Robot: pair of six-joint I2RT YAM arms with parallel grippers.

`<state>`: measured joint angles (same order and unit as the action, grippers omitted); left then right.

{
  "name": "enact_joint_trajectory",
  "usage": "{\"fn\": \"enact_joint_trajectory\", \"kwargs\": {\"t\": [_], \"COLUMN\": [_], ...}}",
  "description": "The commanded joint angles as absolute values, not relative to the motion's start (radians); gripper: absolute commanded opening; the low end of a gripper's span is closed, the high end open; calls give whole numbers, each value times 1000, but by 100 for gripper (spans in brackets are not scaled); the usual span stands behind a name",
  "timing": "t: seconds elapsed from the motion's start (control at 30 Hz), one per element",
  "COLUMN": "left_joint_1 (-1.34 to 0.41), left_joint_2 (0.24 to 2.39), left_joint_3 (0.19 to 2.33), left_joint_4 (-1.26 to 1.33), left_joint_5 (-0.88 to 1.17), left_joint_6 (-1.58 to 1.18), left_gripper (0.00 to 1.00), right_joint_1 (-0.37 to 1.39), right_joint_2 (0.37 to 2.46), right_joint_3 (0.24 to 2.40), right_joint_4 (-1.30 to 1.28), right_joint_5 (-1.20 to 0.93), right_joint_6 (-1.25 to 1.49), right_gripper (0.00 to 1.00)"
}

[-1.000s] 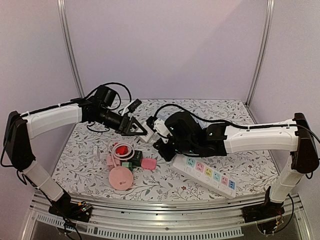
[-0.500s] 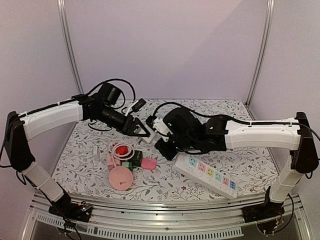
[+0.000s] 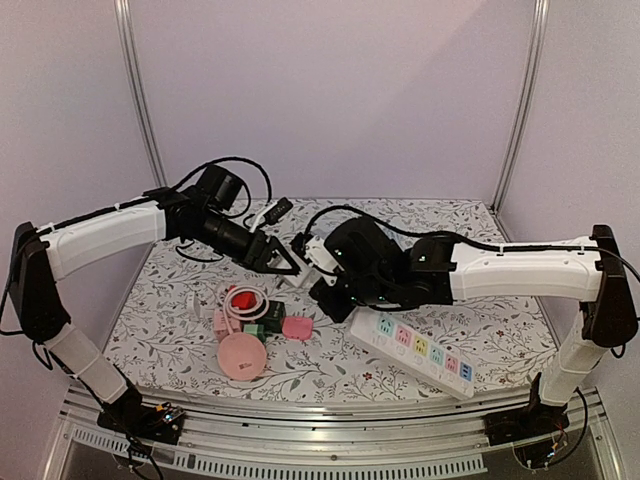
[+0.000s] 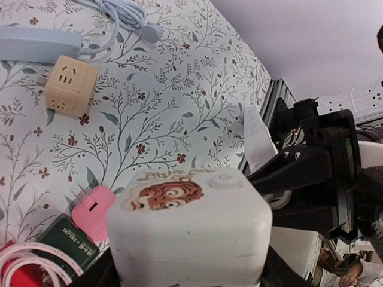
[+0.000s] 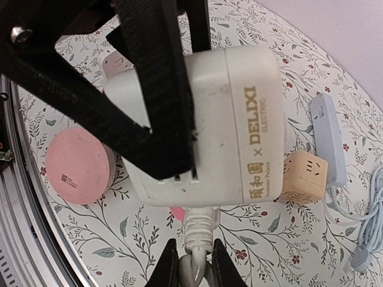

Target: Pull the plug off the socket

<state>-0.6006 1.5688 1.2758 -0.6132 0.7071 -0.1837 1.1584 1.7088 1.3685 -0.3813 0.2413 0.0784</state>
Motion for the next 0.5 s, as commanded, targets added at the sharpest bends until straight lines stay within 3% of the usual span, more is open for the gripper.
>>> {"fn": "enact_joint_trajectory", "kwargs": {"t": [0.0, 0.47], "left_joint_1": [-562, -513], "left_joint_2": [1537, 1502], "left_joint_3": [1241, 1217], "left_joint_4": [-639, -559], "left_joint_5": [793, 949], "left_joint_6": [-179, -229], "left_gripper": [7, 6], "right_joint_1": [1138, 1088], "right_joint_2": [1723, 1778], "right_joint_3": [1327, 1251], "right_joint_4": [-275, -187], "right_joint_5": [301, 285], "right_joint_6": [101, 101], "right_gripper": [0, 0]}}
